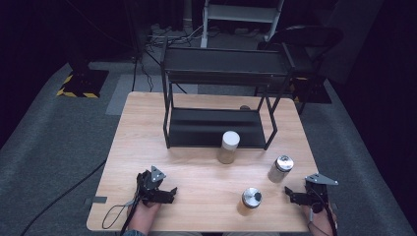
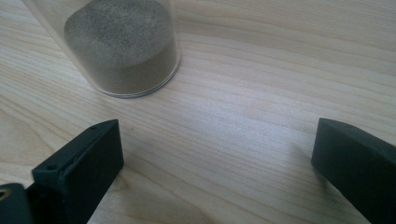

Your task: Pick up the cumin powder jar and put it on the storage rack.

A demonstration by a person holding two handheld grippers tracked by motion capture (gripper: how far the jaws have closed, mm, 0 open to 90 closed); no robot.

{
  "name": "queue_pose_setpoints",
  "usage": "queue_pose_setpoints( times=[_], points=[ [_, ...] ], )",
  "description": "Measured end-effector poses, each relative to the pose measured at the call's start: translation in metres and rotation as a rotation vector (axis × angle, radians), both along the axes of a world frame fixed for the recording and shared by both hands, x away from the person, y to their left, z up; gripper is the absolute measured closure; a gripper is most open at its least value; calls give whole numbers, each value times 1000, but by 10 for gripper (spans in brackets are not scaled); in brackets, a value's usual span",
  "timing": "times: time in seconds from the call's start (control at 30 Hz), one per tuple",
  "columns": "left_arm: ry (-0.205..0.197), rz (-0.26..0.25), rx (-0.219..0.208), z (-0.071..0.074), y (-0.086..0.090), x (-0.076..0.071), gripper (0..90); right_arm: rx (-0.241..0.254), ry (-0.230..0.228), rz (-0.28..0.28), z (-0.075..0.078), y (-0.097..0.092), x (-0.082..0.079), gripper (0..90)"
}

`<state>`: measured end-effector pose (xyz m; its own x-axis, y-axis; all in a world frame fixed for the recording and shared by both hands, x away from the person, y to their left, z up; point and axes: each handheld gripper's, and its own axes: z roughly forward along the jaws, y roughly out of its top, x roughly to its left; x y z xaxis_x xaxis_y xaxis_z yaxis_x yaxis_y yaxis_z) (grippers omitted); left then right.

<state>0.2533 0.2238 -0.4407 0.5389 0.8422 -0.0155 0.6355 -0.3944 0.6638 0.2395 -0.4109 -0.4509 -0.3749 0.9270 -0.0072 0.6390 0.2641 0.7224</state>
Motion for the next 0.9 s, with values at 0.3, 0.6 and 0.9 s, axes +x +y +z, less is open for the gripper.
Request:
queue_pose_setpoints(
  times=[0.3, 0.6, 0.9],
  points=[
    [-41, -31, -4, 23, -7, -3, 43, 0, 0, 0, 0, 0, 0, 21],
    [-86, -38, -49, 49, -8, -1, 43, 0, 0, 0, 0, 0, 0, 21],
    [-110, -74, -80, 74, -16, 7, 45, 0, 0, 4, 0, -1, 0, 21]
  ],
)
